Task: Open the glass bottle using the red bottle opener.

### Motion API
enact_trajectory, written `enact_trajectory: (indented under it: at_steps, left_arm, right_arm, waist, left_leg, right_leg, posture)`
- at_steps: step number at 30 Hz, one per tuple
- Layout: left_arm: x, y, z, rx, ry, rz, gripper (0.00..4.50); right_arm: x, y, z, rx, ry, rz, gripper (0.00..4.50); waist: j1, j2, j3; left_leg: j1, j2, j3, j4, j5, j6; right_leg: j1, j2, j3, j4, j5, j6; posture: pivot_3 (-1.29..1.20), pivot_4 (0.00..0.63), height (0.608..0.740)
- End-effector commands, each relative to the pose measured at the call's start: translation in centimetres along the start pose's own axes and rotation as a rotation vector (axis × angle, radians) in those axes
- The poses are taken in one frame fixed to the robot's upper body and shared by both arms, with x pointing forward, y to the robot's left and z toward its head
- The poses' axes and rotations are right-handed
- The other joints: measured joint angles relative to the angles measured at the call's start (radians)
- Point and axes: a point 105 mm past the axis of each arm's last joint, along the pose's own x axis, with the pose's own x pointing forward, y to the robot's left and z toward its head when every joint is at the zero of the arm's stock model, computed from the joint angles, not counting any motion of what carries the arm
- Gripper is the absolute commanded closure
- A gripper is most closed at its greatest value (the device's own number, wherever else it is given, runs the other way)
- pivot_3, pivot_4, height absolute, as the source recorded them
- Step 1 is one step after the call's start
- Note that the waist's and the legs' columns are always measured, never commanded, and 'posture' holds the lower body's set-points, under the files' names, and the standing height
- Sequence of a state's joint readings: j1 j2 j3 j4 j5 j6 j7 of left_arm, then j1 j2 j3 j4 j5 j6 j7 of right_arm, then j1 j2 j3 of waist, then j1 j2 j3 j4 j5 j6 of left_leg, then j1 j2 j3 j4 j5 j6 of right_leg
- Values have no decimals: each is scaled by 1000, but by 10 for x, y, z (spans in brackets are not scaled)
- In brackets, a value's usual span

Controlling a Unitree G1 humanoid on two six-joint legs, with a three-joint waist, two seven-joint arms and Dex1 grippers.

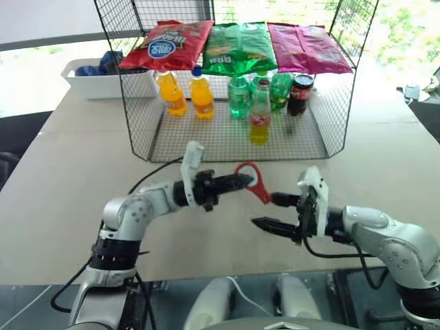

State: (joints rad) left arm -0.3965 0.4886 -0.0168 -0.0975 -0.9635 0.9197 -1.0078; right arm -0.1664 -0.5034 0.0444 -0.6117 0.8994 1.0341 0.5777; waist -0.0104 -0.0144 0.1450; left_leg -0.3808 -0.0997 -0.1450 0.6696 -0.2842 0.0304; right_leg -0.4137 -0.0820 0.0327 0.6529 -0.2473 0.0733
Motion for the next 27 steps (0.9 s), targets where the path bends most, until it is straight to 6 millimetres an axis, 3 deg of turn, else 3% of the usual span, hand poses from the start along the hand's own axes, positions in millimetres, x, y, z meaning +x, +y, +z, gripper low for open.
enact_trajectory:
  at_steps: [1, 4, 7, 11, 14, 15, 18, 22, 23, 25, 27]
  left_arm:
    - [7, -10, 5, 33, 28, -75, 4416]
    - [11, -9, 4, 32, 34, -86, 4416]
    - [14, -9, 3, 32, 36, -92, 4500]
    - [15, -9, 2, 27, 33, -101, 4500]
    - [14, -10, 3, 23, 21, -104, 4500]
    - [14, -10, 3, 20, 19, -107, 4500]
    - [13, -12, 6, 0, -15, -118, 4500]
    - [16, 7, 23, 104, -116, 3, 4500]
    - [17, 10, 25, 115, -126, 23, 3793]
    - [16, 15, 27, 122, -146, 45, 2998]
    - [13, 18, 30, 123, -172, 61, 1901]
  right_arm:
    - [-1, 8, 16, -7, -59, 19, 0]
    - [0, 13, 16, 25, -59, 44, 0]
    - [0, 16, 16, 39, -54, 56, 835]
    - [1, 20, 15, 56, -50, 70, 2611]
    - [-1, 24, 11, 64, -20, 82, 4185]
    - [-1, 24, 10, 66, -13, 87, 4470]
    - [-2, 26, 8, 70, 1, 91, 4470]
    - [-3, 22, 8, 83, -6, 71, 4470]
    - [-3, 19, 8, 88, -7, 58, 4500]
    - [-3, 13, 6, 96, -13, 24, 4500]
    - [-5, -7, 7, 104, -60, -101, 4500]
  waist:
    - [0, 0, 0]
    - [0, 0, 0]
    - [-1, 0, 0]
    - [0, 0, 0]
    - [0, 0, 0]
    - [-1, 0, 0]
    - [-1, 0, 0]
    - [1, 0, 0]
    - [3, 0, 0]
    - [4, -1, 0]
    - [0, -1, 0]
  left_leg:
    - [0, 0, 0, 0, 0, 0]
    - [0, 0, 0, 0, 0, 0]
    - [0, 0, 0, 0, 0, 0]
    - [0, 0, 0, 0, 0, 0]
    - [0, 0, 0, 0, 0, 0]
    - [0, 0, 0, 0, 0, 0]
    - [0, 0, 0, -1, 0, 0]
    - [0, 0, 0, 0, 0, 0]
    - [0, 0, 0, 0, 0, 0]
    - [-1, 0, 0, 0, 0, 0]
    - [0, 0, 0, -1, 0, 0]
  right_leg:
    - [0, 0, 0, 0, 0, 0]
    - [0, -4, 0, 0, 0, 0]
    - [0, -4, 0, 0, 0, 0]
    - [0, -4, 0, 0, 0, 0]
    - [0, -4, 0, -1, 0, 0]
    - [0, -4, 0, 0, 0, 0]
    - [0, -4, -1, -1, 0, 0]
    - [0, -4, -1, -1, 0, 0]
    - [0, -4, -1, -1, 0, 0]
    - [0, -4, -1, -1, 0, 0]
    - [0, -4, 0, -1, 0, 0]
  posture:
    - [0, 150, 740]
    - [0, 150, 740]
    - [0, 150, 740]
    - [0, 150, 740]
    - [0, 150, 740]
    - [0, 150, 740]
    - [0, 150, 740]
    - [0, 150, 740]
    - [0, 150, 740]
    - [0, 150, 740]
    - [0, 150, 740]
